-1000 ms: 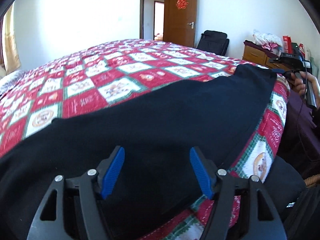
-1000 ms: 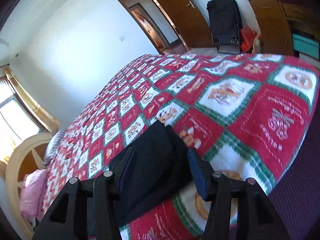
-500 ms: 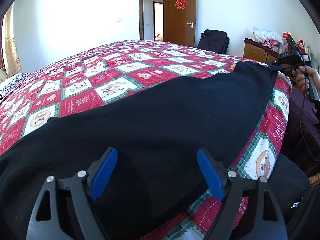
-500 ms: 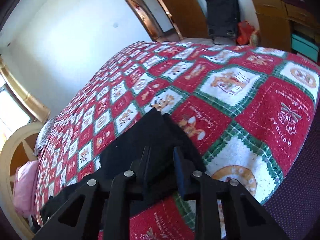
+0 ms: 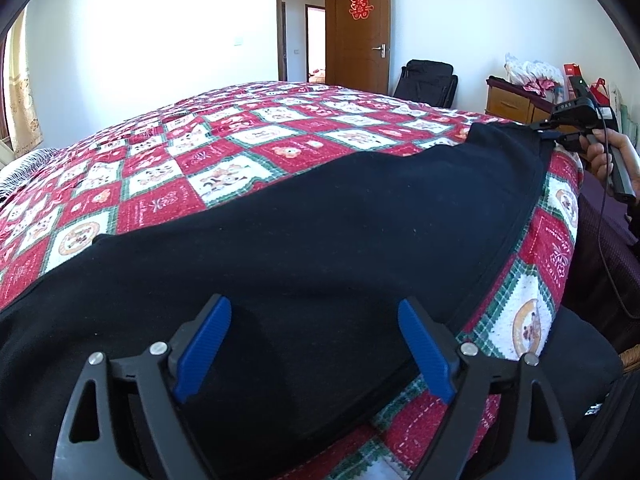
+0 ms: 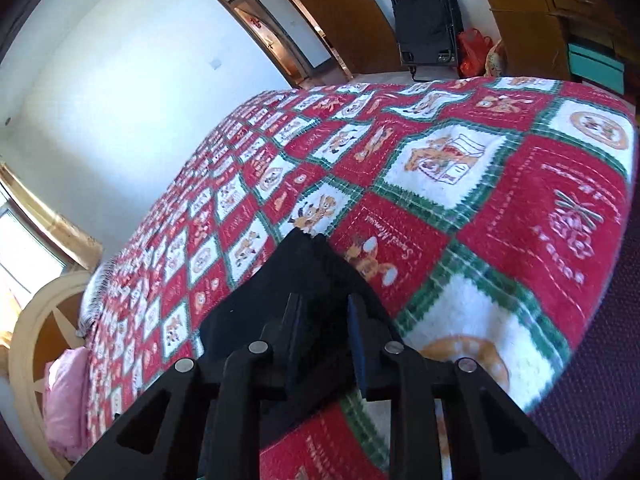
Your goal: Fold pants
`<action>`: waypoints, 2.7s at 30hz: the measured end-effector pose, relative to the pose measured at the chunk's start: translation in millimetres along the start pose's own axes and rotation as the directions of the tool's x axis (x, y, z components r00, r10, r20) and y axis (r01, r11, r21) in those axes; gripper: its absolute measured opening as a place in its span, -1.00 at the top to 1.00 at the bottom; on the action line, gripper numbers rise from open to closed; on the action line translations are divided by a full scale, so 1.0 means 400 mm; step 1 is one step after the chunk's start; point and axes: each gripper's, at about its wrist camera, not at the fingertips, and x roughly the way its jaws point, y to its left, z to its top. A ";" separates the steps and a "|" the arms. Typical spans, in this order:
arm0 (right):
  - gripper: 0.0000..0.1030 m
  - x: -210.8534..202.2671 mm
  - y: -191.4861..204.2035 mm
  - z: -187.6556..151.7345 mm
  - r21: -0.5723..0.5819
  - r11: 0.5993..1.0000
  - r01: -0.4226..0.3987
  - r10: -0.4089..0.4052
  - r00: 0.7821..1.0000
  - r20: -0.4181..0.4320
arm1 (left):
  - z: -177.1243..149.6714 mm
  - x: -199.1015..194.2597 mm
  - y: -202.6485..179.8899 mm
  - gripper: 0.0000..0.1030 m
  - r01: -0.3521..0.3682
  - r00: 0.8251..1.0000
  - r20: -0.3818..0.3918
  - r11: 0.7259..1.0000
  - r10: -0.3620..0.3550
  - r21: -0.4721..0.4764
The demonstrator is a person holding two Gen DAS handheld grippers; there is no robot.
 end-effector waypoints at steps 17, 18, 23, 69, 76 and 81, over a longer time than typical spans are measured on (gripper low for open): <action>0.79 -0.069 -0.056 -0.013 -0.037 0.999 0.016 -0.015 0.999 0.029 | -0.006 0.003 -0.006 -0.80 -0.005 1.000 0.002 0.999 0.005 0.032; 0.69 -0.073 -0.058 -0.012 -0.032 0.999 0.029 -0.028 0.999 0.035 | -0.006 0.002 -0.004 -0.80 -0.003 1.000 0.003 1.000 0.003 0.030; 0.16 -0.166 0.005 -0.004 -0.106 0.984 0.146 -0.123 0.973 0.196 | -0.008 -0.007 -0.004 -0.80 -0.012 1.000 0.003 1.000 0.012 0.024; 0.06 0.149 0.685 -0.669 -0.751 0.536 -0.386 0.045 0.901 -0.431 | -0.209 -0.311 0.684 -0.22 -0.402 0.904 -0.070 0.786 0.421 -0.470; -0.02 0.150 0.683 -0.677 -0.756 0.533 -0.379 0.053 0.907 -0.417 | -0.213 -0.288 0.682 -0.06 -0.291 0.944 -0.034 0.780 0.327 -0.553; -0.09 0.147 0.685 -0.687 -0.768 0.522 -0.371 0.058 0.914 -0.402 | -0.217 -0.303 0.689 0.24 -0.253 0.952 -0.009 0.772 0.305 -0.583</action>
